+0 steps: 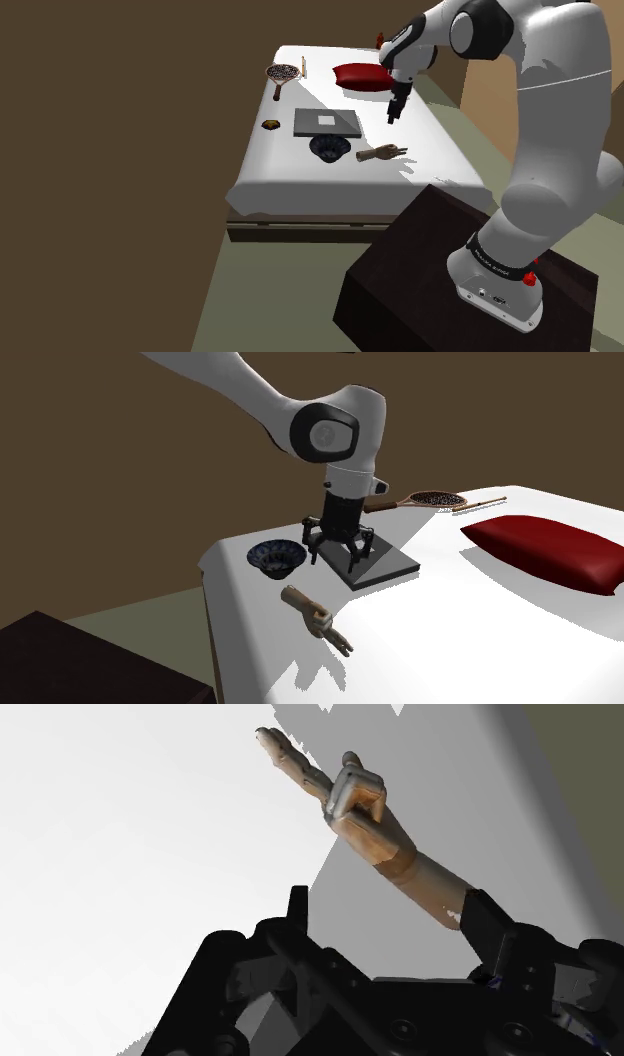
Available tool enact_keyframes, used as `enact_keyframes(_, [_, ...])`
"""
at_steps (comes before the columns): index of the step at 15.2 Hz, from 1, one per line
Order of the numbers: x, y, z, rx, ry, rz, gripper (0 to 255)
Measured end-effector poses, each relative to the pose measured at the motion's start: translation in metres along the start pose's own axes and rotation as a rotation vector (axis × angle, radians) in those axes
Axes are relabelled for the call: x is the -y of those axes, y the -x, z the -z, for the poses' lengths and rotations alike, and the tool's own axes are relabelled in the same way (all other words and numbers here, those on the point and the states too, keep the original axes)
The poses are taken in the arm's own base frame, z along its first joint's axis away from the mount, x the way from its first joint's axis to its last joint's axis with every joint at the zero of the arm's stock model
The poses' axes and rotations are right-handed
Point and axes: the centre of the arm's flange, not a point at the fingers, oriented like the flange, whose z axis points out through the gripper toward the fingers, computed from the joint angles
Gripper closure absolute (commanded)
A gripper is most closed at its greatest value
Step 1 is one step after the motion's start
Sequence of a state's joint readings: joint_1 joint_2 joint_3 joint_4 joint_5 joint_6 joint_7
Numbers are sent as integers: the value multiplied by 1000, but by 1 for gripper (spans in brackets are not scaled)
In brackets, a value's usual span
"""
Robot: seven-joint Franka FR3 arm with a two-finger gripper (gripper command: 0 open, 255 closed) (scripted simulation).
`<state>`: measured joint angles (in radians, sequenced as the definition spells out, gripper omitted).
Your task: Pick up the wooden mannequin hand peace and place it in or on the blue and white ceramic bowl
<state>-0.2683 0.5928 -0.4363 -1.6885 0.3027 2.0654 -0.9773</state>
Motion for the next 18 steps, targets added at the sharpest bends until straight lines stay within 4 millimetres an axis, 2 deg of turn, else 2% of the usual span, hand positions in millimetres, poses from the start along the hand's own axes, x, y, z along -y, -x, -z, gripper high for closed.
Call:
enact_keyframes(2, [3, -7, -23, 44, 19, 40, 0])
enact_keyframes(4, [9, -7, -54, 91, 39, 83, 0])
enact_keyframes(7, [12, -12, -86, 145, 64, 133, 0])
enact_keyframes(14, [10, -10, -124, 155, 69, 143, 0])
enact_keyframes(18, [10, -9, -128, 155, 69, 143, 0])
